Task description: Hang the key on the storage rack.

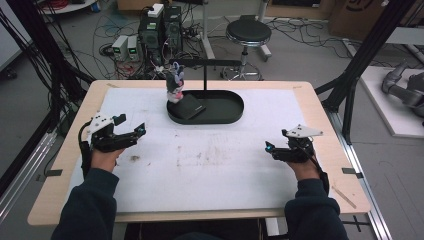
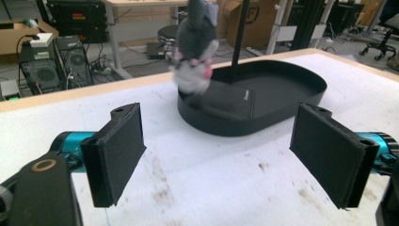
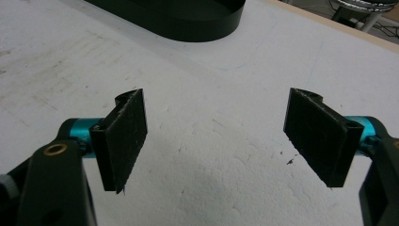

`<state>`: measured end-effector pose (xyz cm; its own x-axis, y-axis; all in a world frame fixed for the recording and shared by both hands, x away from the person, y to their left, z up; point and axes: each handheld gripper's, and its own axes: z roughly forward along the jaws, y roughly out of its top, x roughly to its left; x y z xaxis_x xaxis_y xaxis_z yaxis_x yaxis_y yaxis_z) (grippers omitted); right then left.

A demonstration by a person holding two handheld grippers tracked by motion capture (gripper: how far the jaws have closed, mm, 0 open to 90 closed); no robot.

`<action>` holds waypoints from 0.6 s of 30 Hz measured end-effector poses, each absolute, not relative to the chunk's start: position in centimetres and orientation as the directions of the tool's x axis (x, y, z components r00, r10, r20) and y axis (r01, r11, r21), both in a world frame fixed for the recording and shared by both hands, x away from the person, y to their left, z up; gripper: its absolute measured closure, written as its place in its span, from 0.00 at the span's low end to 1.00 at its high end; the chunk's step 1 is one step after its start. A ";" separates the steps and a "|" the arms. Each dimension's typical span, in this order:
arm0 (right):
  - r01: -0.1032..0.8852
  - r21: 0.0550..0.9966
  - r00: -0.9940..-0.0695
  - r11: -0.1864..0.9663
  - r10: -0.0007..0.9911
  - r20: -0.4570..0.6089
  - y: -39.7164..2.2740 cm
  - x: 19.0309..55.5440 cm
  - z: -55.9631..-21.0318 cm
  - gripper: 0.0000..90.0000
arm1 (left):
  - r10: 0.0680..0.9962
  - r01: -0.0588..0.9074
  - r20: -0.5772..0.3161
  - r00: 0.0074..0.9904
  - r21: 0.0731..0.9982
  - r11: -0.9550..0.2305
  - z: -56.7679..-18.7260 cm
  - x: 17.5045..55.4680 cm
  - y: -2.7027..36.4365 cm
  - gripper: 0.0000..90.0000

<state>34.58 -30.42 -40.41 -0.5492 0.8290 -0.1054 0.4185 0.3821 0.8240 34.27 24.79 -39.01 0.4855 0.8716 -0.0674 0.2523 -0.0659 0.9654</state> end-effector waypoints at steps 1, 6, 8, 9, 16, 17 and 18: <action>0.418 0.824 -0.549 0.384 0.829 -0.108 -30.4 34.5 -40.4 0.25 | 0.872 0.254 -0.068 0.484 0.965 -0.065 -39.2 34.1 24.9 0.20; 0.413 0.824 -0.546 0.387 0.829 -0.116 -30.2 34.4 -40.3 0.25 | 0.872 0.253 -0.073 0.485 0.966 -0.059 -39.8 33.4 25.3 0.20; 0.414 0.827 -0.543 0.381 0.832 -0.112 -30.2 34.4 -40.3 0.25 | 0.873 0.258 -0.077 0.482 0.965 -0.057 -40.1 33.2 25.4 0.20; 0.414 0.828 -0.542 0.379 0.833 -0.110 -30.2 34.4 -40.3 0.25 | 0.872 0.259 -0.080 0.483 0.964 -0.055 -40.2 33.2 25.5 0.20; 0.417 0.824 -0.541 0.384 0.833 -0.115 -30.1 34.4 -40.4 0.25 | 0.873 0.264 -0.082 0.480 0.963 -0.055 -40.8 33.1 25.7 0.20; 0.420 0.822 -0.540 0.384 0.834 -0.113 -30.1 34.4 -40.4 0.25 | 0.872 0.268 -0.083 0.483 0.962 -0.056 -40.9 33.1 25.7 0.20; 0.421 0.823 -0.536 0.380 0.837 -0.112 -30.1 34.4 -40.5 0.25 | 0.871 0.266 -0.082 0.484 0.962 -0.058 -40.9 33.1 25.6 0.20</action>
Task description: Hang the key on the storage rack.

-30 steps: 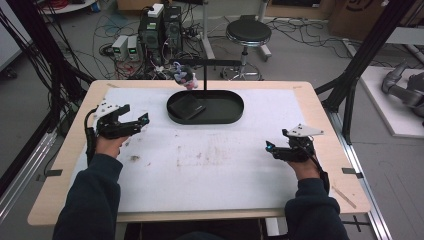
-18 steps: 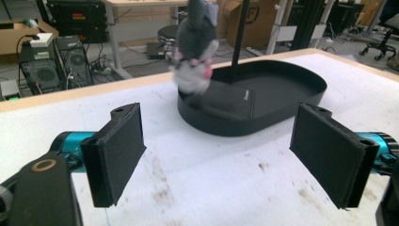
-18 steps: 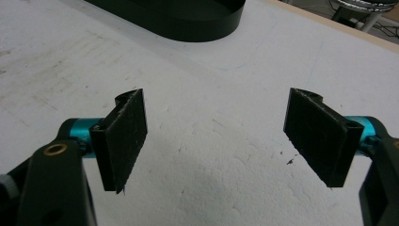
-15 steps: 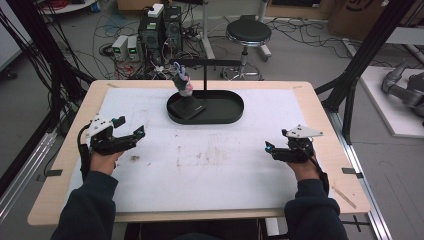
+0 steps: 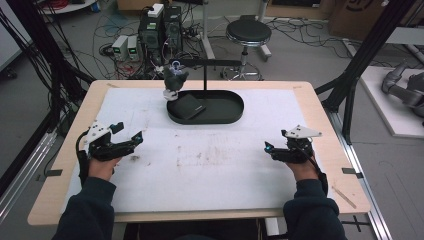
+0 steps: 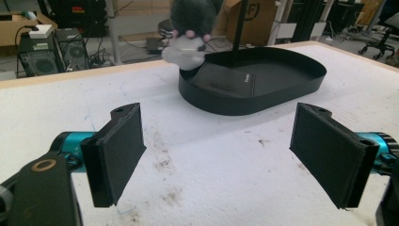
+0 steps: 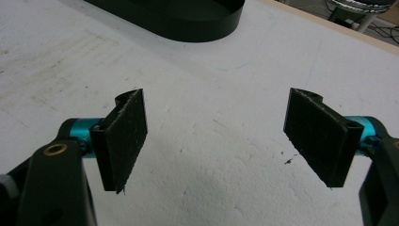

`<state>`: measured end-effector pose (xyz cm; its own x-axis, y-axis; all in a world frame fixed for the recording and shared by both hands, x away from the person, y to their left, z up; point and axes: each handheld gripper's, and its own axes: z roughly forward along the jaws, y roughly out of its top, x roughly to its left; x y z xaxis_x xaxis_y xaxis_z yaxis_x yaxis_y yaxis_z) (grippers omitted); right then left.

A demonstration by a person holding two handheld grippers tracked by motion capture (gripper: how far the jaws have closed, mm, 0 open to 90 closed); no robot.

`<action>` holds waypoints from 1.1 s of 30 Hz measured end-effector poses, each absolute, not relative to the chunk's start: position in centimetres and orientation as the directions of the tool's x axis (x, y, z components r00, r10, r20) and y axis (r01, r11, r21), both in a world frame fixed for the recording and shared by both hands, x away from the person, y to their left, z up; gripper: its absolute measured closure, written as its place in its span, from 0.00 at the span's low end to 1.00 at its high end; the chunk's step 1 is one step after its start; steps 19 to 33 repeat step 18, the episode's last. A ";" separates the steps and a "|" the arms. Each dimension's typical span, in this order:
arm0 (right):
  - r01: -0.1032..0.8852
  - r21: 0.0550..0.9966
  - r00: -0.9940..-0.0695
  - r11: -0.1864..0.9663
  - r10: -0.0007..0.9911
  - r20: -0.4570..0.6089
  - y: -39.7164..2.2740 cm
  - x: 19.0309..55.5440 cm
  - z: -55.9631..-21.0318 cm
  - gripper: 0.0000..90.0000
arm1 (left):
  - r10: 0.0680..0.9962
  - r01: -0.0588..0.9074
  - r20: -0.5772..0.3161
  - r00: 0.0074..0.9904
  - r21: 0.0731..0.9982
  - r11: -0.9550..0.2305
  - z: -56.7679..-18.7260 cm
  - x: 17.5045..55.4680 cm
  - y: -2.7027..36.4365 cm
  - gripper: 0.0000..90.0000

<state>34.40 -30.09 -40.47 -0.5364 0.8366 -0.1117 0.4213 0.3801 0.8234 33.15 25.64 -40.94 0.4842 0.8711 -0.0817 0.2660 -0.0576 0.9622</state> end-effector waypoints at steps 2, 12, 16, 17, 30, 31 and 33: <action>0.420 0.823 -0.539 0.381 0.835 -0.111 -30.1 34.4 -40.5 0.25 | 0.871 0.269 -0.084 0.483 0.962 -0.056 -41.0 33.1 25.6 0.20; 0.416 0.825 -0.539 0.383 0.834 -0.116 -30.2 34.5 -40.5 0.25 | 0.875 0.278 -0.087 0.477 0.959 -0.057 -41.4 33.2 25.9 0.20; 0.418 0.826 -0.538 0.379 0.836 -0.111 -30.2 34.5 -40.5 0.25 | 0.876 0.284 -0.089 0.474 0.957 -0.056 -41.5 33.2 25.8 0.20; 0.418 0.825 -0.539 0.380 0.835 -0.112 -30.2 34.5 -40.6 0.25 | 0.876 0.286 -0.089 0.473 0.957 -0.058 -41.5 33.3 25.8 0.20; 0.419 0.825 -0.539 0.379 0.835 -0.110 -30.3 34.5 -40.6 0.25 | 0.876 0.287 -0.089 0.473 0.956 -0.058 -41.5 33.3 25.8 0.20; 0.419 0.825 -0.539 0.379 0.835 -0.110 -30.3 34.5 -40.6 0.25 | 0.876 0.287 -0.089 0.473 0.956 -0.058 -41.5 33.3 25.8 0.20; 0.419 0.825 -0.539 0.379 0.835 -0.110 -30.3 34.5 -40.6 0.25 | 0.876 0.287 -0.089 0.473 0.956 -0.058 -41.5 33.3 25.8 0.20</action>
